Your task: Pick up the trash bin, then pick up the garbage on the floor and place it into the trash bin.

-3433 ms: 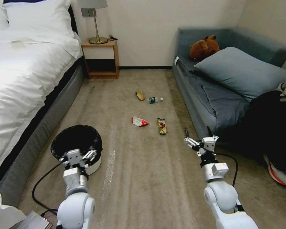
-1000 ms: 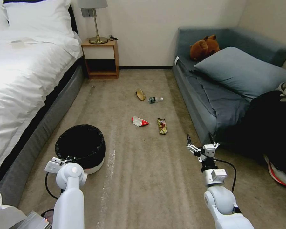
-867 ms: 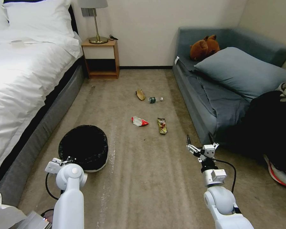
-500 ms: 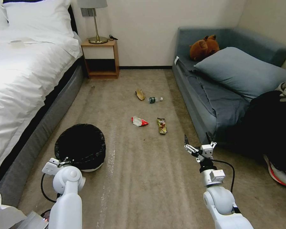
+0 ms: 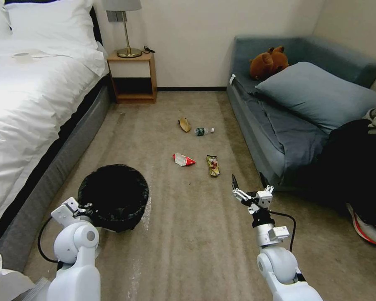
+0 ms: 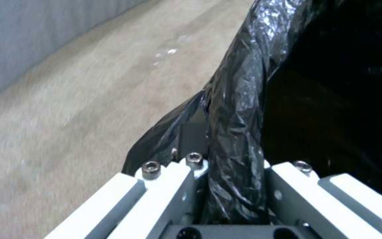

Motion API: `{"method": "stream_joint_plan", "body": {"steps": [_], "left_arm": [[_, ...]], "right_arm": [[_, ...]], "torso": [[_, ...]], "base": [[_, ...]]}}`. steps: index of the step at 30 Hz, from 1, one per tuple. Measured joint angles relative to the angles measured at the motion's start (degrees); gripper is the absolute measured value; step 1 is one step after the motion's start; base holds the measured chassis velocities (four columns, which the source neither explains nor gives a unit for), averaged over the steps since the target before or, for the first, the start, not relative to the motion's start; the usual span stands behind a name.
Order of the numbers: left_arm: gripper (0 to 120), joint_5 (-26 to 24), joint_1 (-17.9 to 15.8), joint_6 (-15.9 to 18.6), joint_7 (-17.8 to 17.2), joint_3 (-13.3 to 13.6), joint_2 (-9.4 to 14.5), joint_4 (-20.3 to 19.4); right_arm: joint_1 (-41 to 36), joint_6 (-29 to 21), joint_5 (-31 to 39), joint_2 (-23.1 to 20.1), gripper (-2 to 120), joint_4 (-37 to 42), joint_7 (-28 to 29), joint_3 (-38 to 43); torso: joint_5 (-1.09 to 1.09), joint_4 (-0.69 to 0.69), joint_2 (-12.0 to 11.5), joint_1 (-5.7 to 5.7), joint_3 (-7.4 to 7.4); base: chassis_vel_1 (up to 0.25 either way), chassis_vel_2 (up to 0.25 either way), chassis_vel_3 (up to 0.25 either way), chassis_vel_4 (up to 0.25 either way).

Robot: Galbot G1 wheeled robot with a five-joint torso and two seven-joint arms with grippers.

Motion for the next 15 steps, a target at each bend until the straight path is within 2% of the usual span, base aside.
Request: {"method": "stream_joint_plan", "body": {"steps": [3,6,7,9,10,12,13,15], "left_arm": [[1,0.68,0.37,0.85,0.98,0.03,0.44,-1.37],[1,4.87,1.61,2.64,4.53,-0.67,1.62,-6.02],[1,4.87,1.61,2.64,4.53,-0.67,1.62,-6.02],[1,7.05,3.22,3.27,8.29,-1.52,2.84,-9.61],[1,7.05,3.22,3.27,8.29,-1.52,2.84,-9.61],[1,9.61,4.94,3.28,13.81,-2.39,3.93,-12.15],[1,9.61,4.94,3.28,13.81,-2.39,3.93,-12.15],[1,10.98,5.96,3.30,18.42,-2.60,4.87,-13.52]], "right_arm": [[-0.21,0.01,-0.51,0.28,100,0.58,0.31,0.11],[-0.60,0.06,-1.28,0.65,100,1.85,1.57,0.84],[-0.60,0.06,-1.28,0.65,100,1.85,1.57,0.84],[-1.14,0.16,-1.75,0.83,100,2.80,1.21,1.57],[-1.14,0.16,-1.75,0.83,100,2.80,1.21,1.57],[-1.56,0.58,-1.87,1.06,100,3.18,0.15,2.22],[-1.56,0.58,-1.87,1.06,100,3.18,0.15,2.22],[-2.01,0.63,-1.76,1.19,100,3.48,-1.05,2.56]], "torso": [[0.01,0.00,0.00,0.00,0.00],[0.00,0.00,0.00,0.00,0.00],[0.00,0.00,0.00,0.00,0.00],[0.00,0.00,0.00,0.00,0.00],[0.00,0.00,0.00,0.00,0.00],[0.02,0.01,0.00,0.00,0.00],[0.02,0.01,0.00,0.00,0.00],[0.00,0.01,0.00,0.00,0.00]], "base": [[0.000,0.000,0.000,0.000],[0.000,0.000,0.000,0.000],[0.000,0.000,0.000,0.000],[0.000,0.000,0.000,0.000],[0.000,0.000,0.000,0.000],[0.000,0.000,0.000,0.000],[0.000,0.000,0.000,0.000],[0.000,0.000,0.000,0.000]]}}
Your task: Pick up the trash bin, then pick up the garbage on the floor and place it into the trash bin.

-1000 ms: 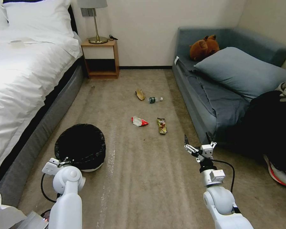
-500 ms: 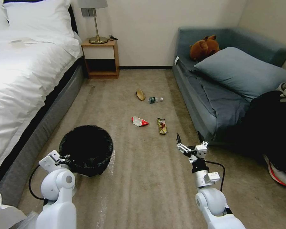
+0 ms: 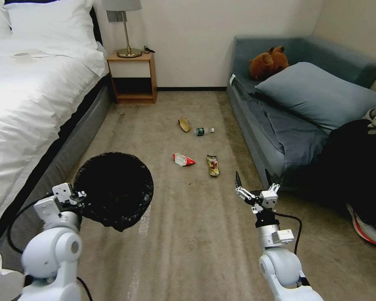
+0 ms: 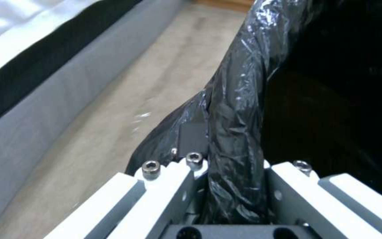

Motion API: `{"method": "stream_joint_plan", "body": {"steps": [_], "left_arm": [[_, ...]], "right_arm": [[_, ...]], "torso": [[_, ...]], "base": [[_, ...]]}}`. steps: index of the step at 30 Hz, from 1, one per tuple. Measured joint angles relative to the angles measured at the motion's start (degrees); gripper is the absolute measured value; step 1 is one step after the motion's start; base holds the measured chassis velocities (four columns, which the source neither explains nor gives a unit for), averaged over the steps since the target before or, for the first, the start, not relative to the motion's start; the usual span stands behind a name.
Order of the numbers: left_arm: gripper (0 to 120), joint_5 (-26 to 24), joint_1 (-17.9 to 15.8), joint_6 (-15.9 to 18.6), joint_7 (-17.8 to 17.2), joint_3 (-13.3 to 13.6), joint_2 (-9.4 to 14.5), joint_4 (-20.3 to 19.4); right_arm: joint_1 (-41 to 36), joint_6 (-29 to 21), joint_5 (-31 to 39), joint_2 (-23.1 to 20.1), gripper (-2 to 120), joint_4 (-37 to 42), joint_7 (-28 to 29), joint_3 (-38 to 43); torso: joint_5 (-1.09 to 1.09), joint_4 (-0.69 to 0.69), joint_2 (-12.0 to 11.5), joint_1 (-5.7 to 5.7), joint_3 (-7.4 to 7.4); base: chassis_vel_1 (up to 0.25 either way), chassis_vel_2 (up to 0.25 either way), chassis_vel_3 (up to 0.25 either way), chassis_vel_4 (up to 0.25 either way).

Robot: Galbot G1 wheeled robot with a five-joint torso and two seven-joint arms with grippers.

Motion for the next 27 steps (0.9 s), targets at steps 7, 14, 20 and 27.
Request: {"method": "stream_joint_plan", "body": {"steps": [7,14,20,27], "left_arm": [[1,-0.56,1.19,-0.03,6.57,0.38,3.82,0.38],[1,-3.57,0.16,-0.15,5.18,0.67,3.56,4.33],[1,-2.82,-0.50,-0.29,4.51,1.22,1.31,5.34],[1,-1.82,-1.11,-0.33,3.96,1.18,0.70,7.29]], "right_arm": [[0.02,-0.79,-0.16,0.18,100,0.41,0.49,0.36],[0.87,-0.96,-0.51,-0.02,100,-0.60,1.43,0.89],[1.96,0.27,-0.52,-0.37,100,-3.40,1.06,1.19],[2.81,0.33,-0.12,-0.42,100,-5.46,0.93,0.60]], "torso": [[0.01,0.00,0.00,0.00,0.00],[0.00,0.00,0.00,0.00,0.00],[0.01,-0.01,0.00,0.00,0.00],[0.01,-0.01,0.00,0.00,0.00]], "base": [[0.000,0.000,0.000,0.000],[0.000,0.000,0.000,0.000],[0.000,0.000,0.000,0.000],[0.000,0.000,0.000,0.000]]}}
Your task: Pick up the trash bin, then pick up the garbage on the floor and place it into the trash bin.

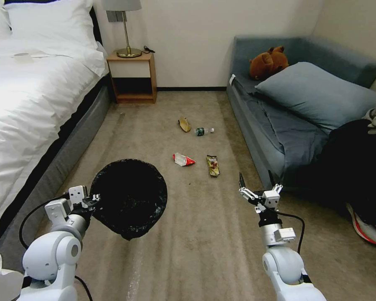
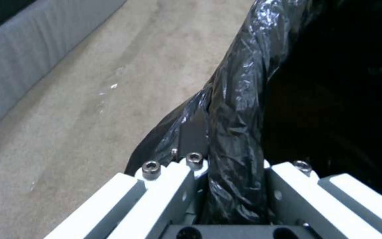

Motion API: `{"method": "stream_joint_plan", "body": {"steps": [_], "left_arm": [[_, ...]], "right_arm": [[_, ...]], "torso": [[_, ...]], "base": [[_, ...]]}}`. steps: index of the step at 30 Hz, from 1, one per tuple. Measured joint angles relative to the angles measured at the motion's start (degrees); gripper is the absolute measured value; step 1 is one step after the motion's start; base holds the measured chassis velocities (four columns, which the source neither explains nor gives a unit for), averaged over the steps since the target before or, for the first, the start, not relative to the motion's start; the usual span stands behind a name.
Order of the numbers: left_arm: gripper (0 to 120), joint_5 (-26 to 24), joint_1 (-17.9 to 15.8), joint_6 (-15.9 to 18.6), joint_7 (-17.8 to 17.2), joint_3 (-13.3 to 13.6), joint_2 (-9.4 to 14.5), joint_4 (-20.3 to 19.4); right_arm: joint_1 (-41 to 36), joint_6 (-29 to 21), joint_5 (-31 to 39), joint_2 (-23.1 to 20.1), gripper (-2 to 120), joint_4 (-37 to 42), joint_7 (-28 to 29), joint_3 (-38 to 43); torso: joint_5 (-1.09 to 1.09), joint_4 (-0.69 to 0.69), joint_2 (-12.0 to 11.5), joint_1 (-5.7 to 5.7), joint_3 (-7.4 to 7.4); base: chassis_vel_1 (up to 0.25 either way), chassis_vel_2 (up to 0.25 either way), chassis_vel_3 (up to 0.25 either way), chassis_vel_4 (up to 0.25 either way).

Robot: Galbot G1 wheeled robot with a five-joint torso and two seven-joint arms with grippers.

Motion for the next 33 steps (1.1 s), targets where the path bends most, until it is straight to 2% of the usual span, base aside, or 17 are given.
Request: {"method": "stream_joint_plan", "body": {"steps": [5,12,17,33], "left_arm": [[1,1.14,0.35,-0.03,-0.43,0.11,-0.98,0.36],[1,0.93,-0.29,-0.35,-0.99,-0.11,-0.74,1.51],[1,-1.06,-0.05,-0.33,-1.58,-0.16,-1.05,1.43],[1,-2.34,-0.01,-0.17,-1.79,-0.69,-1.89,1.00]], "right_arm": [[0.51,0.08,0.52,-0.20,100,-1.32,-0.02,-0.13],[0.48,0.07,0.37,-0.01,100,-1.55,-0.57,-0.13],[0.32,0.05,0.31,-0.13,100,-1.78,-1.05,0.02],[-0.01,0.35,1.26,-0.43,100,-1.73,-1.08,0.94]], "torso": [[-0.01,0.01,0.00,0.00,0.00],[0.00,0.00,0.00,0.00,0.00],[-0.01,0.00,0.00,0.00,0.00],[0.00,0.00,0.00,0.00,0.00]], "base": [[0.000,0.000,0.000,0.000],[0.000,0.000,0.000,0.000],[0.000,0.000,0.000,0.000],[-0.030,0.033,0.037,-0.036]]}}
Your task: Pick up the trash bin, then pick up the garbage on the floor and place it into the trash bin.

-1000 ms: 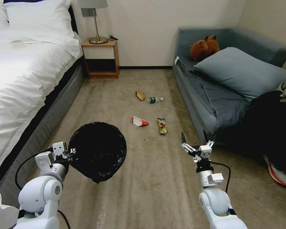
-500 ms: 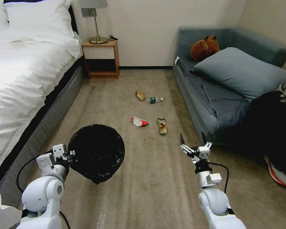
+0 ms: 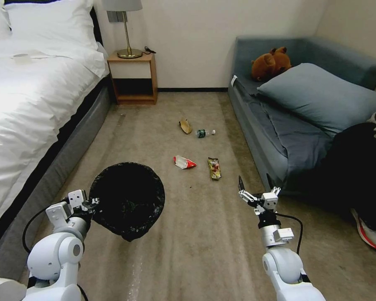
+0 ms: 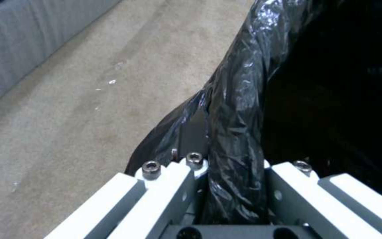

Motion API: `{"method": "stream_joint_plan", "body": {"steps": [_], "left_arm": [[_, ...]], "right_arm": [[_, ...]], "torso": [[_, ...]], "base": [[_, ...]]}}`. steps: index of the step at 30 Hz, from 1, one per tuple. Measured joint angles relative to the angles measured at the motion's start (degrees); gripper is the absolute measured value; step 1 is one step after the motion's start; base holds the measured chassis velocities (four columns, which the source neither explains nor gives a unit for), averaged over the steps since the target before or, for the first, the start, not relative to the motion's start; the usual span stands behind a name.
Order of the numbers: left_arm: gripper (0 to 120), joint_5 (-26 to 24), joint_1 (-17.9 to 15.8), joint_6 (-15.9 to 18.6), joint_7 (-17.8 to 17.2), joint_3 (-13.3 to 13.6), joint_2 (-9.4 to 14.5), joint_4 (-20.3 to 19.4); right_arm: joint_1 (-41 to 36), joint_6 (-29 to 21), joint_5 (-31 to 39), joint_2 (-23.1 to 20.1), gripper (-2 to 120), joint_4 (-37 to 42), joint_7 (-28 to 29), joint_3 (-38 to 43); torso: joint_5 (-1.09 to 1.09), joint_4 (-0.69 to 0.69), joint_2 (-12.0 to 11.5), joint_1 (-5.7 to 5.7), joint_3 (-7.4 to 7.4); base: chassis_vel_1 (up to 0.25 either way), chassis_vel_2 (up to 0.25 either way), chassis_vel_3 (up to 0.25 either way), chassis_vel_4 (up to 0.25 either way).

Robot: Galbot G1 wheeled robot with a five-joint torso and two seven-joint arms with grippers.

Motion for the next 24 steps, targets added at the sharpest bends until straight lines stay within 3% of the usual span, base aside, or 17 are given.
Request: {"method": "stream_joint_plan", "body": {"steps": [24], "left_arm": [[1,0.05,0.21,0.08,-0.13,-0.06,-0.48,0.55]], "right_arm": [[-0.52,-0.17,0.68,-0.20,100,0.41,0.74,0.78]], "torso": [[0.00,0.00,0.00,0.00,0.00]], "base": [[-0.042,0.038,0.043,-0.044]]}}
